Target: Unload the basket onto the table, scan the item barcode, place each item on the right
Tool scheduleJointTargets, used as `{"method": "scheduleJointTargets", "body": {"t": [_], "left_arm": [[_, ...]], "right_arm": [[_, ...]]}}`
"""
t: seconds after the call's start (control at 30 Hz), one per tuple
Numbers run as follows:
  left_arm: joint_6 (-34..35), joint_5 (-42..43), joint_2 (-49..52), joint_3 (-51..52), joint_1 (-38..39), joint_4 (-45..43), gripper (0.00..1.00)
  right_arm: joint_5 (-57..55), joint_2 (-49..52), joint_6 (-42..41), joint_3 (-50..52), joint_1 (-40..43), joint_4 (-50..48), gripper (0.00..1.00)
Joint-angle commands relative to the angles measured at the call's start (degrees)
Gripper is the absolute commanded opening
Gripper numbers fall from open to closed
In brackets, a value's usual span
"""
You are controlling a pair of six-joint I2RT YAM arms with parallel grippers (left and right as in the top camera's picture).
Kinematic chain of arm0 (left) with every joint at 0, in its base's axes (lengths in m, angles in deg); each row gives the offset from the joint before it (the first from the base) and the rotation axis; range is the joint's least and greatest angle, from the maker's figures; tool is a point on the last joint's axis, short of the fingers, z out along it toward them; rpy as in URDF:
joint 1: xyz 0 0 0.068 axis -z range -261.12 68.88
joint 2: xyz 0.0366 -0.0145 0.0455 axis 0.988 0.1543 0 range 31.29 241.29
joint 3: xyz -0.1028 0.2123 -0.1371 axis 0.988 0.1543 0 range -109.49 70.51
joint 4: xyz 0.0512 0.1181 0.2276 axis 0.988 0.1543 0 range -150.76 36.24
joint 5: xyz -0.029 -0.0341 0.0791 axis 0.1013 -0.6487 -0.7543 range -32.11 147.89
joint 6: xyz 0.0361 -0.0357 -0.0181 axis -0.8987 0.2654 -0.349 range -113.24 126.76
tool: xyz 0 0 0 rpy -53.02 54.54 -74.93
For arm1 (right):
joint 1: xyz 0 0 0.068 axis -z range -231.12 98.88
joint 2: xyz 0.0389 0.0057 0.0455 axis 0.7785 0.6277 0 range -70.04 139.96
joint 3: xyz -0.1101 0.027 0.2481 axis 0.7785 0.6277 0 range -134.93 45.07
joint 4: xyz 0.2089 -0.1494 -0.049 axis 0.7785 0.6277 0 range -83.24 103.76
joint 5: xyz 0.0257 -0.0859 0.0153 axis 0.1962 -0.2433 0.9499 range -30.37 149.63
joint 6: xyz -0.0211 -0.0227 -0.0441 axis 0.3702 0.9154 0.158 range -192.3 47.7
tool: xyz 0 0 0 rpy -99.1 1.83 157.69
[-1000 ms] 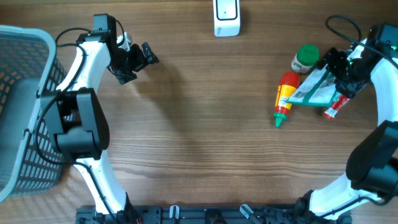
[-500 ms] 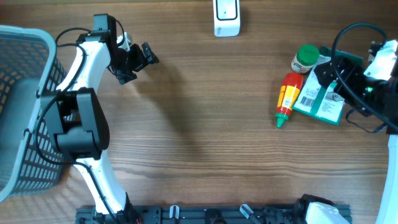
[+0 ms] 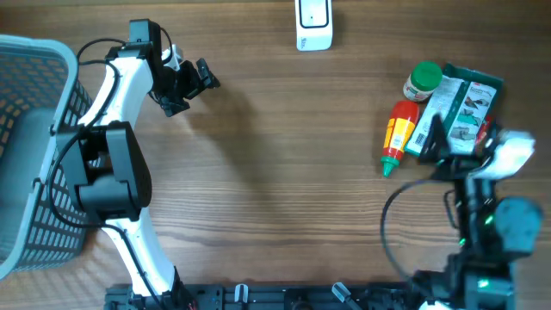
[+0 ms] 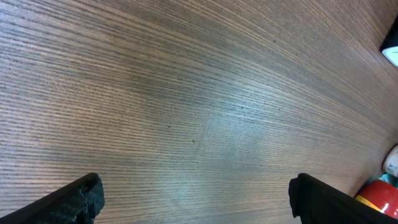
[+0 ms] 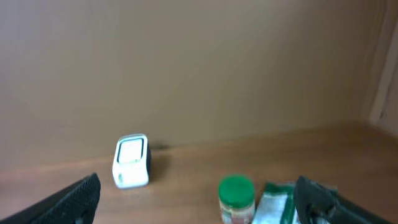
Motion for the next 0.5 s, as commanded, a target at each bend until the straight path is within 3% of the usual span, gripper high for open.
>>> {"method": "scheduleJointTargets", "body": {"t": [0.0, 0.2, 0.3, 0.47], "left_arm": [[-0.7, -0.1, -0.9, 0.2, 0.0, 0.0, 1.00], [-0.7, -0.1, -0.9, 0.2, 0.0, 0.0, 1.00], [-0.7, -0.1, -0.9, 0.2, 0.0, 0.0, 1.00], [-0.7, -0.1, -0.9, 0.2, 0.0, 0.0, 1.00]], "right_arm": [[-1.5, -10.5, -0.2, 13.4, -0.5, -6.8, 1.00], [-2.8, -18.7, 0.1, 24.7, -1.6, -6.3, 1.00], [-2.1, -20.5, -4.4, 25.3, -1.6, 0.0, 0.99], [-1.7, -23.9, -4.4, 25.3, -1.6, 0.0, 1.00]]}}
